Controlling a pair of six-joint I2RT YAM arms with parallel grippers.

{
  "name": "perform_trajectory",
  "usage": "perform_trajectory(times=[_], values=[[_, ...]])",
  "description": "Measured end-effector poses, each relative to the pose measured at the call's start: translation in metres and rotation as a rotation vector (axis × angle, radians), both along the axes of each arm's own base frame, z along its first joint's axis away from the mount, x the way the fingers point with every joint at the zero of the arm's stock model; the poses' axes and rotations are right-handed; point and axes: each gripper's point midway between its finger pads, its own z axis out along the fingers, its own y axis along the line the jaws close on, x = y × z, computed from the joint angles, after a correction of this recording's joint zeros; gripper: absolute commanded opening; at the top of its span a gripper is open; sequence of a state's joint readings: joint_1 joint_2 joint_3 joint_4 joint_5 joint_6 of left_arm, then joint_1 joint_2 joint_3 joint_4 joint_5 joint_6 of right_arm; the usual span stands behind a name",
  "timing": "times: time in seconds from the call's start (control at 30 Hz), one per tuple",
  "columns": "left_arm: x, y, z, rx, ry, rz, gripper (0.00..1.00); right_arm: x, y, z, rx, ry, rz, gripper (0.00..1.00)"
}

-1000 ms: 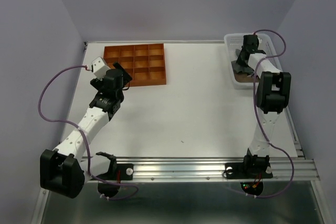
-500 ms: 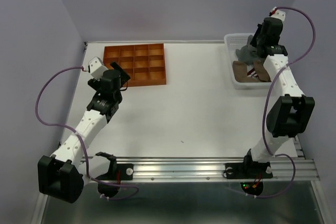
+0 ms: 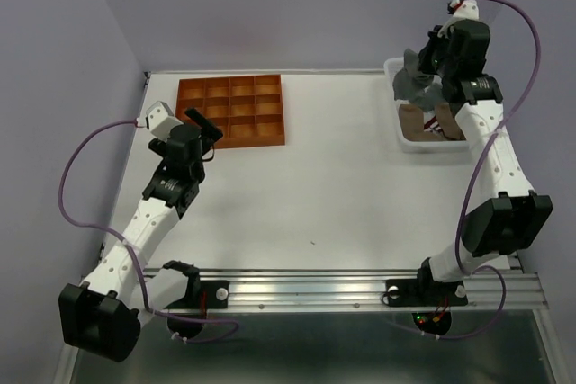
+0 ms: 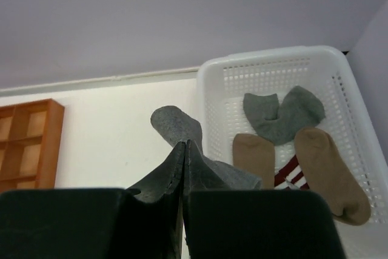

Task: Roll the socks
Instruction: Move the sock to the center of the board

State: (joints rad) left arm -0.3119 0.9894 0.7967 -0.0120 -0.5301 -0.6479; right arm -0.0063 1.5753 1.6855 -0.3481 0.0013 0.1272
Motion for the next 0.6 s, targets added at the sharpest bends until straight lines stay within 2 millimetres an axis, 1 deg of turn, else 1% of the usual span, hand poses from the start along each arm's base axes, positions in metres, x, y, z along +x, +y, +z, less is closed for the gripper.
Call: perform_trajectory(times=[0.07, 0.1, 0.13, 0.17, 0.2, 0.3, 0.33, 0.37, 0.4, 0.43, 0.47, 0.5, 0.53, 0.57, 0.6], values=[[-0.003, -0.002, -0.001, -0.013, 0.004, -0.012, 0.99, -0.003, 0.023, 0.001, -0.026, 0.01, 0.047, 0.01], [-0.004, -0.003, -0.001, -0.019, 0.004, -0.016, 0.99, -0.004, 0.036, -0.002, -0.035, 0.021, 0.069, 0.01], [-0.006, -0.003, -0.001, -0.025, 0.003, -0.019, 0.99, -0.006, 0.053, -0.008, -0.053, 0.04, 0.092, 0.01], [-0.009, -0.003, -0.001, -0.033, 0.0, -0.021, 0.99, -0.008, 0.062, -0.013, -0.067, 0.052, 0.095, 0.01], [-0.012, -0.003, -0.001, -0.041, -0.002, -0.022, 0.99, -0.012, 0.079, -0.023, -0.081, 0.075, 0.116, 0.01], [-0.019, -0.003, -0.001, -0.064, -0.006, -0.024, 0.99, -0.029, 0.134, -0.065, -0.122, 0.154, 0.186, 0.01], [-0.022, -0.003, -0.001, -0.072, -0.008, -0.025, 0.99, -0.039, 0.152, -0.087, -0.136, 0.196, 0.212, 0.01], [-0.023, -0.003, -0.001, -0.079, -0.009, -0.026, 0.99, -0.051, 0.175, -0.11, -0.149, 0.236, 0.249, 0.01], [-0.025, -0.003, -0.001, -0.085, -0.008, -0.028, 0.99, -0.062, 0.189, -0.128, -0.154, 0.267, 0.273, 0.03], [-0.026, -0.003, -0.002, -0.09, -0.008, -0.027, 0.99, -0.08, 0.211, -0.158, -0.166, 0.322, 0.323, 0.29], [-0.027, -0.003, -0.003, -0.094, -0.005, -0.027, 0.99, -0.093, 0.224, -0.176, -0.171, 0.36, 0.357, 0.39], [-0.028, -0.003, -0.003, -0.098, -0.002, -0.027, 0.99, -0.111, 0.243, -0.199, -0.176, 0.407, 0.402, 0.46], [-0.028, -0.003, -0.004, -0.099, -0.001, -0.027, 0.99, -0.135, 0.266, -0.227, -0.183, 0.475, 0.478, 0.75], [-0.029, -0.003, -0.005, -0.099, 0.006, -0.028, 0.99, -0.15, 0.279, -0.243, -0.184, 0.516, 0.521, 1.0], [-0.029, -0.003, -0.006, -0.099, 0.009, -0.028, 0.99, -0.173, 0.299, -0.263, -0.188, 0.573, 0.596, 1.0]])
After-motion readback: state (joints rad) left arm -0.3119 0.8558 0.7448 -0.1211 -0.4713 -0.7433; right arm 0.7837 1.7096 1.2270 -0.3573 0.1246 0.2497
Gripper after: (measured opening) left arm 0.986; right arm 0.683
